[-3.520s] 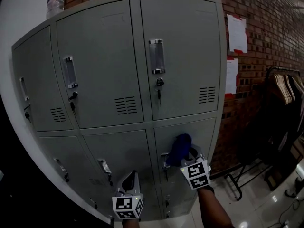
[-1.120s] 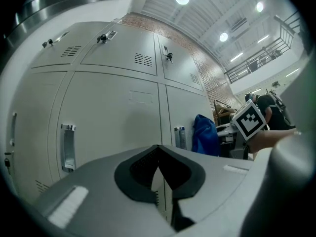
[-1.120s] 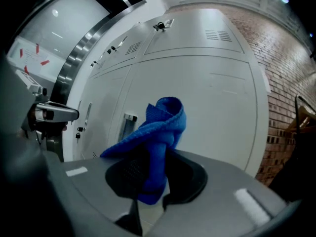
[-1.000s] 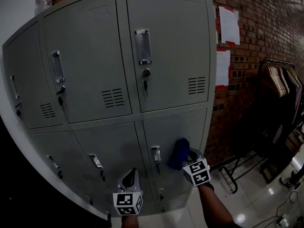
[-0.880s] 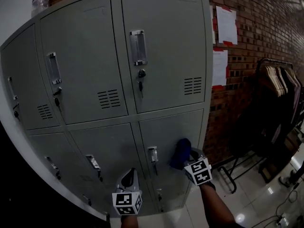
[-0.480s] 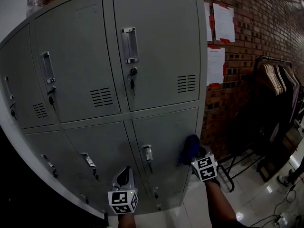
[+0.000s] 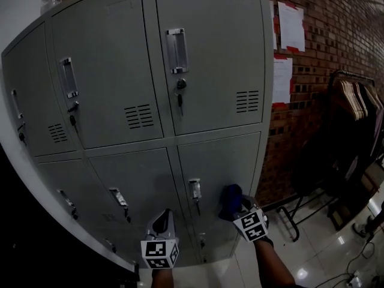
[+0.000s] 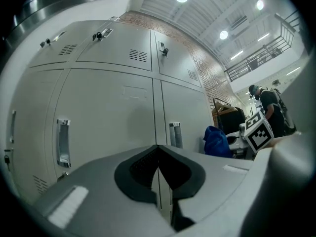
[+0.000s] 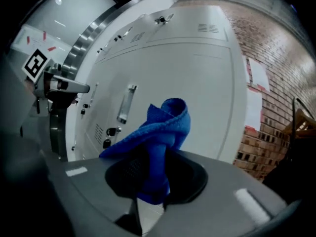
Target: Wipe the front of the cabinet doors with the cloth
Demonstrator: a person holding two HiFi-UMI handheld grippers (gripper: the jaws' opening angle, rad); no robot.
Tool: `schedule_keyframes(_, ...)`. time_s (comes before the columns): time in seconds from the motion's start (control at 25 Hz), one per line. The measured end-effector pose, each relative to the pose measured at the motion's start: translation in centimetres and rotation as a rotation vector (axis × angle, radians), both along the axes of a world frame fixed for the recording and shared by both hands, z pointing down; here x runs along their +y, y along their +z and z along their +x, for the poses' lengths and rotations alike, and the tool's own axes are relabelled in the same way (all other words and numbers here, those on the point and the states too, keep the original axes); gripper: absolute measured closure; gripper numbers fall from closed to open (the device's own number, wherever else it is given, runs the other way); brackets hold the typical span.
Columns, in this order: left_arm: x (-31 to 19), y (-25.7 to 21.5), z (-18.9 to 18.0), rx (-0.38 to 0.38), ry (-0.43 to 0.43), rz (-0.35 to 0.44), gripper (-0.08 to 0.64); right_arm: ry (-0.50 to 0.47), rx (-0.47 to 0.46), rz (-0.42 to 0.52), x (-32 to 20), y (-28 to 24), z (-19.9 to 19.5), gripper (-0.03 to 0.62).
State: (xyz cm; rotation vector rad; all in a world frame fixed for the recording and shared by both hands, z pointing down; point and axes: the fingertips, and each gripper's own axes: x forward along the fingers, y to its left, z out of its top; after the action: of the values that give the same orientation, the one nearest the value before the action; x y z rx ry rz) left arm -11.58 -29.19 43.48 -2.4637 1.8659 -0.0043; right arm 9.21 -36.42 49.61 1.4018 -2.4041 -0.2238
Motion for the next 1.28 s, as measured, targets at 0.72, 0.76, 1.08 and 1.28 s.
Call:
schedule_keyframes(0.72, 1.0, 0.2, -4.4, -0.005, -0.063, -0.007, 0.543, -0.096, 0.048, -0.019, -1.0, 1.5, -8.3, 0.512)
schedule_keyframes(0.76, 0.9, 0.2, -4.2, -0.004, -0.06, -0.006, 0.543, -0.084, 0.046, -0.023, -1.1, 1.5, -7.7, 0.512)
schedule_keyframes(1.08, 0.4, 0.4, -2.0, -0.01, -0.023, -0.007, 0.543, 0.045, 0.044, -0.028, -2.8, 1.5, 0.0, 0.512)
schedule_keyframes(1.28, 0.5, 1.1, -0.8, -0.003, -0.009, -0.026, 0.543, 0.115, 0.049, -0.055, -2.8, 2.1, 4.4, 0.512)
